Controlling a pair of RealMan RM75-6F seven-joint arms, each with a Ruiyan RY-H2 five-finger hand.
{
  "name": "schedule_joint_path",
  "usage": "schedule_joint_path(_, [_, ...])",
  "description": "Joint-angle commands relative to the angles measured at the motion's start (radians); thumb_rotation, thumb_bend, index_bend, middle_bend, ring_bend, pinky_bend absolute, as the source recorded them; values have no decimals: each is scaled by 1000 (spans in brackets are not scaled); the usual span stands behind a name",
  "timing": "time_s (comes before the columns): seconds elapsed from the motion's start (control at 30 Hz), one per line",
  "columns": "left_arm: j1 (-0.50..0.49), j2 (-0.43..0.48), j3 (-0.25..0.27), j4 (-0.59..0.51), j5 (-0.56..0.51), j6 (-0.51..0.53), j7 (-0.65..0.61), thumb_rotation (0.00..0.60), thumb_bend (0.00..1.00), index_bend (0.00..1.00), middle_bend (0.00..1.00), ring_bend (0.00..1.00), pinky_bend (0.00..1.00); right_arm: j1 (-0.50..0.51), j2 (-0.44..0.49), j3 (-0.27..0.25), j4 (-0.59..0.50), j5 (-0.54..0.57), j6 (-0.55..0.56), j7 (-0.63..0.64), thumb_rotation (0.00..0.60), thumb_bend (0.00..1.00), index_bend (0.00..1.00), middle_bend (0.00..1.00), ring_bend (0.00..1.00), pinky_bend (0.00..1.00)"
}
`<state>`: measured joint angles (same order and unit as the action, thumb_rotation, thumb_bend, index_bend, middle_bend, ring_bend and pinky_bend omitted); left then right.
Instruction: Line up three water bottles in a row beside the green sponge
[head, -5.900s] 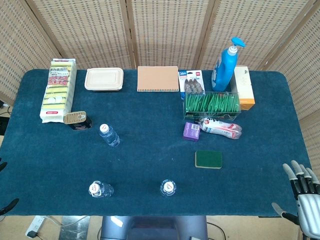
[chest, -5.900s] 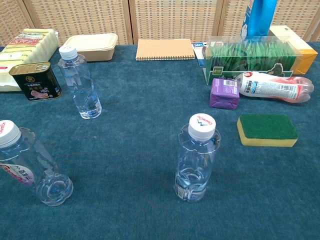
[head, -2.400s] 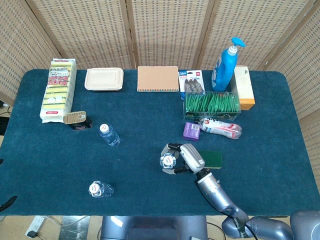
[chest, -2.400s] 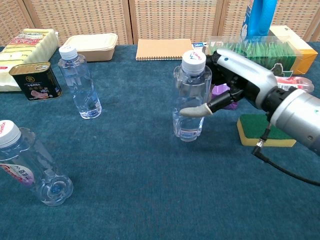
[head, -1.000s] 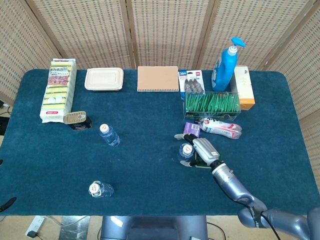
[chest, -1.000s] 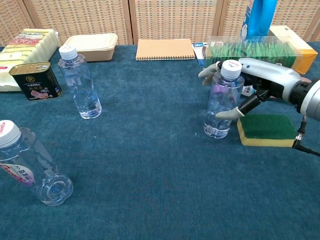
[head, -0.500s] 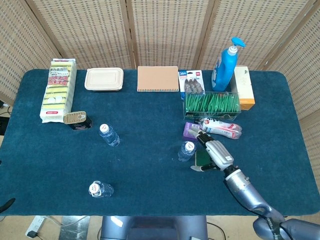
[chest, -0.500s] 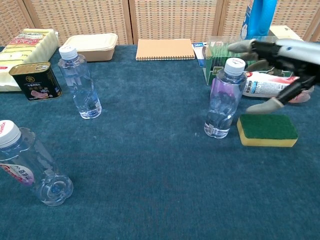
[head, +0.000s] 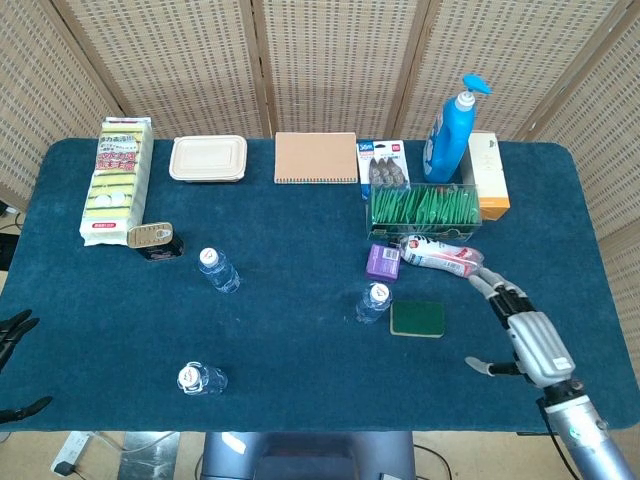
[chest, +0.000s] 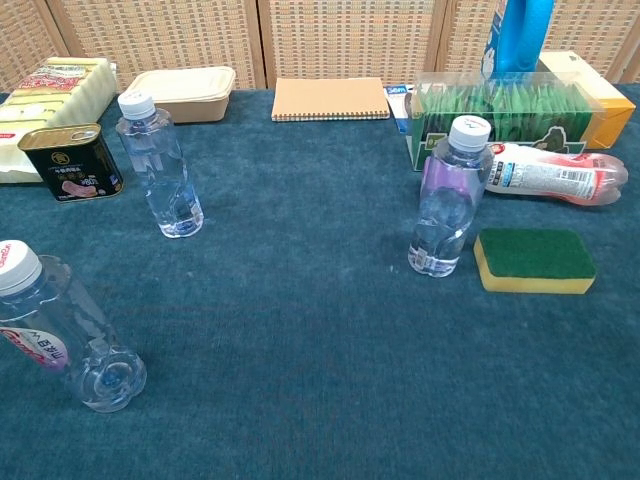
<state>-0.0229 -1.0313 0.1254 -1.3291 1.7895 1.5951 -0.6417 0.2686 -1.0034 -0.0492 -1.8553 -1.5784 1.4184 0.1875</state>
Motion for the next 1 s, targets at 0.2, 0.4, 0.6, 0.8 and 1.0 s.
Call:
schedule_joint_path(0.2, [-126, -197, 35, 223, 169, 36, -201, 600, 128, 0, 0, 0, 31, -181, -1, -87, 91, -110, 200, 41, 600, 0, 19, 0, 0, 37])
schedule_joint_path(0.4, [-171, -289, 46, 221, 185, 9, -195, 600, 128, 0, 0, 0, 32, -228, 8, -121, 121, -186, 251, 84, 600, 0, 28, 0, 0, 27])
schedule_joint_path(0.6, [-208, -385, 56, 224, 168, -36, -224, 600, 128, 0, 0, 0, 32, -253, 14, -122, 145, -206, 276, 125, 600, 0, 43, 0, 0, 27])
schedule_joint_path(0.8, [-232, -451, 68, 250, 138, -78, -272, 600, 128, 0, 0, 0, 32, -259, 26, -115, 156, -219, 286, 157, 600, 0, 46, 0, 0, 27])
schedule_joint_path(1.0, [-253, -514, 82, 269, 127, -105, -294, 600, 128, 0, 0, 0, 48, -260, 40, -112, 161, -245, 298, 207, 600, 0, 46, 0, 0, 27])
